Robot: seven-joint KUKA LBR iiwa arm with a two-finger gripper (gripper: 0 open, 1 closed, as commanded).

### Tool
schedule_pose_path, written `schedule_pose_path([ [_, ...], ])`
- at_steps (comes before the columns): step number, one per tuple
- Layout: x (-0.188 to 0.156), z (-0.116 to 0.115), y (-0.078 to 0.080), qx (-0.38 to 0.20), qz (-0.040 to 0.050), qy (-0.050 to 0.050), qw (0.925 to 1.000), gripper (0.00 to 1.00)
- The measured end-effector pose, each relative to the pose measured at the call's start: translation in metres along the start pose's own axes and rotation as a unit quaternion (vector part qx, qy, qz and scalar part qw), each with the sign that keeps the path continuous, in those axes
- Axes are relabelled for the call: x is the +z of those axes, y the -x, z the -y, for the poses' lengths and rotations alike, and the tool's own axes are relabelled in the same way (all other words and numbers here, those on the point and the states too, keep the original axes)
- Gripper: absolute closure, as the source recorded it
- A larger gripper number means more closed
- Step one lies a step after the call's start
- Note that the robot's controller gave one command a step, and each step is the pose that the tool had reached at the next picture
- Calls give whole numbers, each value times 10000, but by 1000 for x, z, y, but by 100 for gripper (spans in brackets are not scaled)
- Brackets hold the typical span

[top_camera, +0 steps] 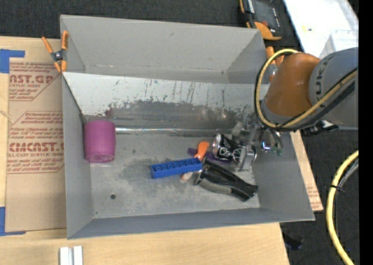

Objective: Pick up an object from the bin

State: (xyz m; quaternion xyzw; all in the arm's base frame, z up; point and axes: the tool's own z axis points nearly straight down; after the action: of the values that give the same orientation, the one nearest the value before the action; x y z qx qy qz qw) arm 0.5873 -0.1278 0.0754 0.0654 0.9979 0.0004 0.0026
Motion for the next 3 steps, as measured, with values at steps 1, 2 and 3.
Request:
schedule_pose_path([
  [1, 5, 2, 1, -81, 25, -8, 10000, 0],
  [2, 0, -1, 1, -12, 16, -2, 10000, 100],
  [3, 0, -1, 1, -12, 16, -2, 10000, 100],
])
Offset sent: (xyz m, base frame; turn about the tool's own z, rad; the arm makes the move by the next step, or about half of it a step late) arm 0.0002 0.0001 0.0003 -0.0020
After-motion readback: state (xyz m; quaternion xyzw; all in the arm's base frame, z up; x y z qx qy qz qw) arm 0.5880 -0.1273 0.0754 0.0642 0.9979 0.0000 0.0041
